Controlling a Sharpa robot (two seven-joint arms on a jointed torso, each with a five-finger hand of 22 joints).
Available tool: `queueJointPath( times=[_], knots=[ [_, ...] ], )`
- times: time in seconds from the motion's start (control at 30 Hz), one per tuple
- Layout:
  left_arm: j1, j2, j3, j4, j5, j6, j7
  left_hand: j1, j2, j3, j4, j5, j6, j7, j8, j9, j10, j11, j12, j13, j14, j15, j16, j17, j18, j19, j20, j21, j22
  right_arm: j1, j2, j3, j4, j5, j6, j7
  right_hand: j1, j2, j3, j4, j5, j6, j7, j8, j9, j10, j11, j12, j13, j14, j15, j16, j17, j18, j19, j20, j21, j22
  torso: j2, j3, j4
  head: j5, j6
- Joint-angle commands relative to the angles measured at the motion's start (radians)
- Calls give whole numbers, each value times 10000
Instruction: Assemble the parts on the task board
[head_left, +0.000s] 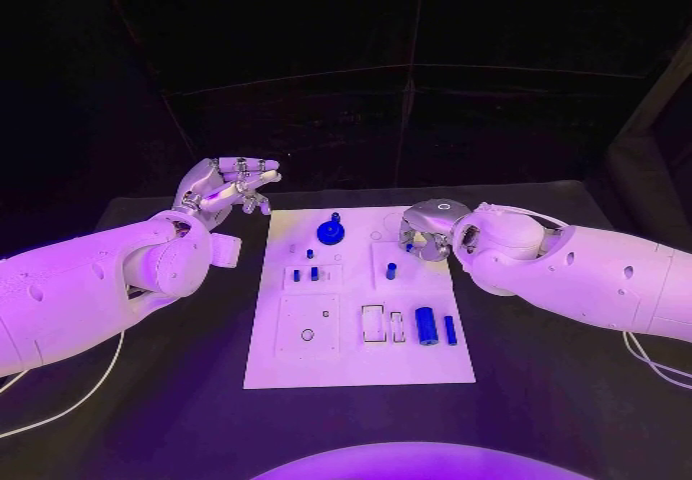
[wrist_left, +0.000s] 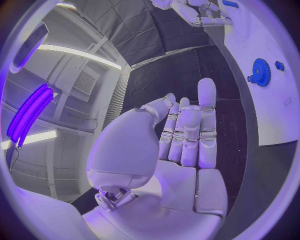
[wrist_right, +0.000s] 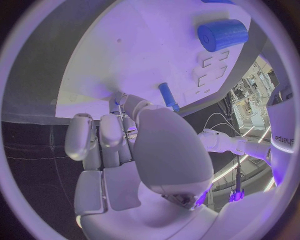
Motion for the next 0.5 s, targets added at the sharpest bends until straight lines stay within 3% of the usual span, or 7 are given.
queueJointPath(
  times=[0.03, 0.27, 0.5],
  knots=[
    [13, -10, 10, 1, 62, 40, -14, 42, 23, -36, -29, -27, -65, 30, 61, -15, -72, -8, 38, -11, -98, -5, -40, -20, 127, -95, 3, -67, -16, 7, -128, -1, 224, -359, -605, -246, -136, 13, 133, -50, 34, 78, -6, -56, -9, 261, -136, -16, 39, 280, -42, 76, 15, -164, 84, -11, 105, 87, -5, -3, -10, -20, 18],
    [13, -19, 10, -18, 62, 45, -40, 61, 23, -38, -45, -27, -86, 39, 62, -18, -95, 0, 47, -13, -124, -1, -66, -74, 126, -103, 3, -85, -30, 13, -392, 8, 711, -177, -1180, -185, -196, -21, 227, -120, 45, 77, -2, -70, -11, 263, -131, -32, 40, 282, -38, 117, 30, -185, 145, -10, 179, 192, -6, -18, -6, -71, 51],
    [14, -28, 10, -36, 62, 43, -53, 61, 20, -47, -49, -29, -107, 50, 60, -21, -116, 9, 53, -16, -143, 4, -85, -111, 124, -109, 5, -100, -40, 36, -675, 24, 1087, -104, -1521, -201, -241, -67, 293, -186, 50, 68, 2, -84, -13, 255, -125, -51, 39, 286, -33, 163, 57, -199, 181, -5, 228, 260, -8, -11, 5, -80, 52]
  ],
)
